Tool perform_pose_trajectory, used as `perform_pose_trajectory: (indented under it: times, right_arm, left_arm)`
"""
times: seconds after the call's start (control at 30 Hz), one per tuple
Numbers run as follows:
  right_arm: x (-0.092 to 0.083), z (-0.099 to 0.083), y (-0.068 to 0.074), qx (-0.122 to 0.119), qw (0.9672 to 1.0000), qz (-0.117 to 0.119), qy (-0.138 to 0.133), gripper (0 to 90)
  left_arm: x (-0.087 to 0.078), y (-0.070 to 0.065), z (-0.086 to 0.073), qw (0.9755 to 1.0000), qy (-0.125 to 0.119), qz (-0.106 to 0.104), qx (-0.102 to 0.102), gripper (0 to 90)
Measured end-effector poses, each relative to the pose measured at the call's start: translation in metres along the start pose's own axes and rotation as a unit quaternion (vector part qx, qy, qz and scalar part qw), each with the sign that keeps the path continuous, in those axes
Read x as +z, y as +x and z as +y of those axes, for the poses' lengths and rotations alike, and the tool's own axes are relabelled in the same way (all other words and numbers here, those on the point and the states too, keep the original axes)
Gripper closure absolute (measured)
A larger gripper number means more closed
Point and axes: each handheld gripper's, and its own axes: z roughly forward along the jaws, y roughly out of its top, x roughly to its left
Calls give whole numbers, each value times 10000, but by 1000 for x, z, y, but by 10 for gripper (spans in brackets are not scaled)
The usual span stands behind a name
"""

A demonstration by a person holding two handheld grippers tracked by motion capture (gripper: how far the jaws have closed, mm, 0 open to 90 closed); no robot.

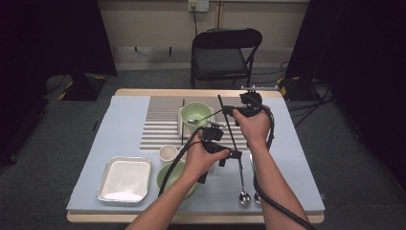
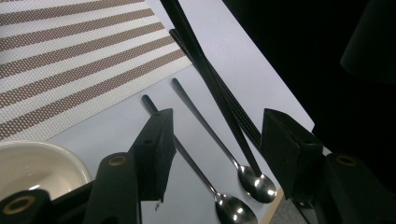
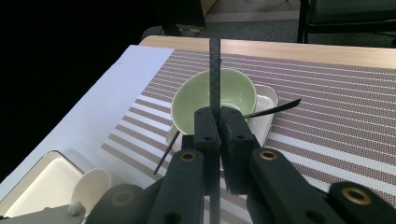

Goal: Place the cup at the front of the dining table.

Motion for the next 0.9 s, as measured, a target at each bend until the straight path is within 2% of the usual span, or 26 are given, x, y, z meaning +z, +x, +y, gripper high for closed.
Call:
perform_pose_trajectory:
  times: [0.2, 0.43, 0.57, 0.77, 0.9]
  right_arm:
    - [1, -1, 1, 15, 10000, 4, 8, 864]
    - [2, -1, 1, 72, 10000, 44, -15, 864]
    - [2, -1, 1, 112, 9999, 54, -20, 864]
    - [1, -1, 2, 189, 9998, 91, -65, 863]
    - [1, -1, 3, 223, 9996, 121, -79, 863]
  left_arm:
    - [2, 0, -1, 10000, -41, -16, -88, 493]
    - [3, 0, -1, 9999, 8, -74, -104, 587]
    - [4, 0, -1, 9996, 4, -175, -231, 632]
    - [4, 1, -1, 9995, 12, -168, -281, 692]
    - [4, 1, 0, 9990, -13, -215, -384, 721]
